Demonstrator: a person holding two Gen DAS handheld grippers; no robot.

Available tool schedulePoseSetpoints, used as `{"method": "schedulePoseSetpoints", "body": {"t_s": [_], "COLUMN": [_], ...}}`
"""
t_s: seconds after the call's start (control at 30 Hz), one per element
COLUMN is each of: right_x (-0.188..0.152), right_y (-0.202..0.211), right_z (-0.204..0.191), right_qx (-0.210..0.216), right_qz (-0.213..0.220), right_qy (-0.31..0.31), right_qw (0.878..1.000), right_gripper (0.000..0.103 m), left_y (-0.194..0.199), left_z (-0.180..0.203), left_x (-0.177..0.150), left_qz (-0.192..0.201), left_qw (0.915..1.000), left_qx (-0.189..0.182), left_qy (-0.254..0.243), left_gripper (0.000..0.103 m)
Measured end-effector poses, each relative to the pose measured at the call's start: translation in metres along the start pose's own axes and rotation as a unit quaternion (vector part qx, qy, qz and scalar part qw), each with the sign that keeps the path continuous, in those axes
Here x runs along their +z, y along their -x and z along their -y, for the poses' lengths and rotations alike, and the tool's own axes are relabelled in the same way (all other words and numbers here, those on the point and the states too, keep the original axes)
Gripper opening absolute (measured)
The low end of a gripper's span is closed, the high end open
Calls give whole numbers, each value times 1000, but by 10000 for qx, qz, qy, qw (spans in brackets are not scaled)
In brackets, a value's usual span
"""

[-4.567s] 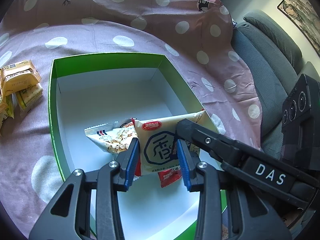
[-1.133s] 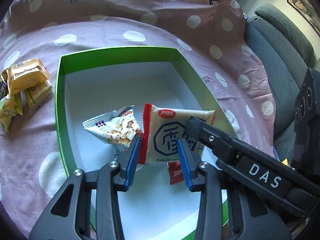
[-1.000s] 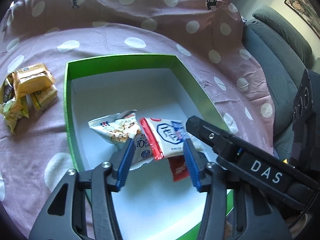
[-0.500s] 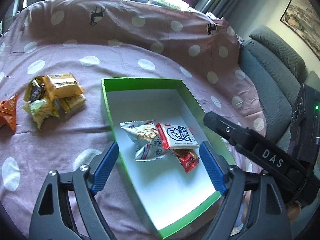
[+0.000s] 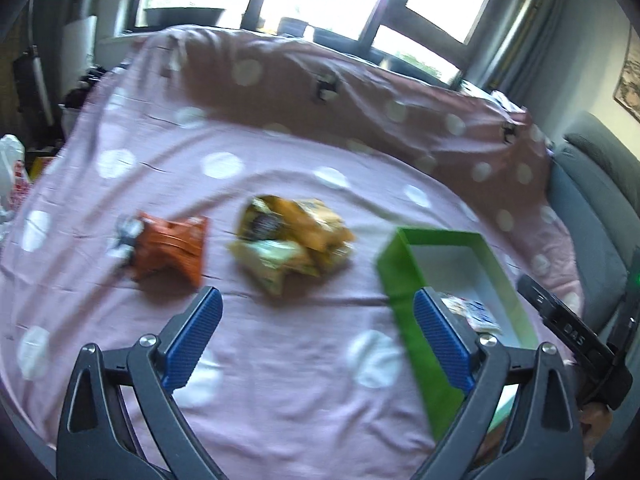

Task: Organize snacks
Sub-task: 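Move the right gripper to the orange snack packet on the bedspread, then grasp the orange snack packet with the right gripper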

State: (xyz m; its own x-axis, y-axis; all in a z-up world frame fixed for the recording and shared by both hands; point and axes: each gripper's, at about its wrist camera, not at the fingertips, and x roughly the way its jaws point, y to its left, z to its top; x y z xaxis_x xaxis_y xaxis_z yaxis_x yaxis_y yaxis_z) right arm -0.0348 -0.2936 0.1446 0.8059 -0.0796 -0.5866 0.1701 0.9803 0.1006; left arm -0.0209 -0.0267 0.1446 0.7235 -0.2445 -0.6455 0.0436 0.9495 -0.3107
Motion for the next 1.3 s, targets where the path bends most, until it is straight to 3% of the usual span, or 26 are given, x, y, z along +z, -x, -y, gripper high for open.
{"method": "schedulePoseSetpoints", "body": {"t_s": [0.3, 0.4, 0.57, 0.7, 0.9, 1.1, 1.23, 1.3], "right_x": [5, 8, 11, 7, -9, -26, -38, -39], "right_y": [-5, -16, -49, -88, -150, -178, -195, -200], "right_z": [-87, -121, -187, -239, -280, -294, -295, -293], "right_qx": [550, 1014, 2217, 2858, 3215, 2916, 2969, 3028], "right_qz": [-124, -351, -976, -1562, -2526, -2746, -3008, -3061], "right_qy": [615, 685, 639, 623, 317, 612, 642, 603], "right_qw": [9965, 9919, 9681, 9434, 9120, 9142, 9040, 9006], "right_gripper": [87, 87, 87, 87, 80, 78, 76, 70], "left_y": [-17, -36, -56, -75, -96, -115, -124, -125], "left_z": [-109, -142, -171, -186, -173, -169, -169, -167], "left_x": [46, 40, 40, 34, 28, 22, 20, 20], "left_qz": [272, -7, -178, -519, -933, -1209, -1392, -1387], "left_qw": [9951, 9913, 9876, 9846, 9864, 9843, 9832, 9840], "left_qx": [382, 418, 692, 418, 424, 310, 324, 337], "left_qy": [874, 1248, 1395, 1613, 1282, 1248, 1135, 1062], "left_gripper": [97, 95, 95, 94, 92, 88, 82, 77]}}
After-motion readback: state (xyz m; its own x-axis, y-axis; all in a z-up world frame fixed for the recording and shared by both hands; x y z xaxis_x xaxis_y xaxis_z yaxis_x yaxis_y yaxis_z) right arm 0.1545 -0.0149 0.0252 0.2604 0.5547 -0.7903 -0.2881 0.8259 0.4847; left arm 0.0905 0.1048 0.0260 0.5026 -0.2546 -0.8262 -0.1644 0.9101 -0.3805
